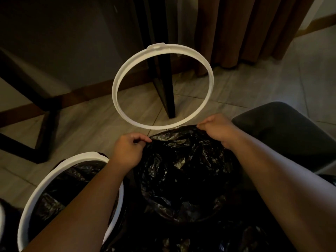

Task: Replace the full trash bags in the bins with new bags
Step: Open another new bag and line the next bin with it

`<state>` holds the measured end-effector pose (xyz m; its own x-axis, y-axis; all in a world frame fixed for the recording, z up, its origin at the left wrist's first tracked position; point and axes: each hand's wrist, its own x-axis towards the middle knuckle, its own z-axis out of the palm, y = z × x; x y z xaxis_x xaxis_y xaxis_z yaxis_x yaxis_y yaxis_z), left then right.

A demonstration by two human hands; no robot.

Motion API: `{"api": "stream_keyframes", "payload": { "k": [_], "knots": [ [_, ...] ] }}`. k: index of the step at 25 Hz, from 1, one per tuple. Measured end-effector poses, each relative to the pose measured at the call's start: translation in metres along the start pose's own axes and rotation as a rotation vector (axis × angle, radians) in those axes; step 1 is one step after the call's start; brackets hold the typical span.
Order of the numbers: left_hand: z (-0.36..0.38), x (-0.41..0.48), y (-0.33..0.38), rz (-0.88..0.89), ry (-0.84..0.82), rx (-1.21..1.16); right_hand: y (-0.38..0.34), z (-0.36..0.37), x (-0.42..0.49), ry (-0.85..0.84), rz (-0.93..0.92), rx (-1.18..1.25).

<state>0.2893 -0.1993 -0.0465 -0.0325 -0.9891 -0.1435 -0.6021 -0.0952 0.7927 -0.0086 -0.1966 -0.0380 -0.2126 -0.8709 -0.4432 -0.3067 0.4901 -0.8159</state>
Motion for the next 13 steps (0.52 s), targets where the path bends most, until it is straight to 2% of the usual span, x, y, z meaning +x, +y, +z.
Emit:
{"api": "stream_keyframes", "payload": {
  "k": [2, 4, 8, 13],
  "knots": [
    [0.004, 0.004, 0.0, -0.12, -0.053, -0.145, -0.001, 0.002, 0.007, -0.038, 0.091, 0.026],
    [0.013, 0.01, 0.0, -0.178, -0.081, -0.181, -0.002, 0.006, 0.013, -0.07, 0.16, -0.018],
    [0.021, 0.021, 0.01, -0.415, -0.083, -0.381, -0.005, 0.015, 0.023, -0.06, 0.212, -0.144],
    [0.027, 0.034, 0.019, -0.54, -0.142, -0.295, -0.007, 0.017, 0.032, -0.102, 0.262, -0.154]
  ]
}}
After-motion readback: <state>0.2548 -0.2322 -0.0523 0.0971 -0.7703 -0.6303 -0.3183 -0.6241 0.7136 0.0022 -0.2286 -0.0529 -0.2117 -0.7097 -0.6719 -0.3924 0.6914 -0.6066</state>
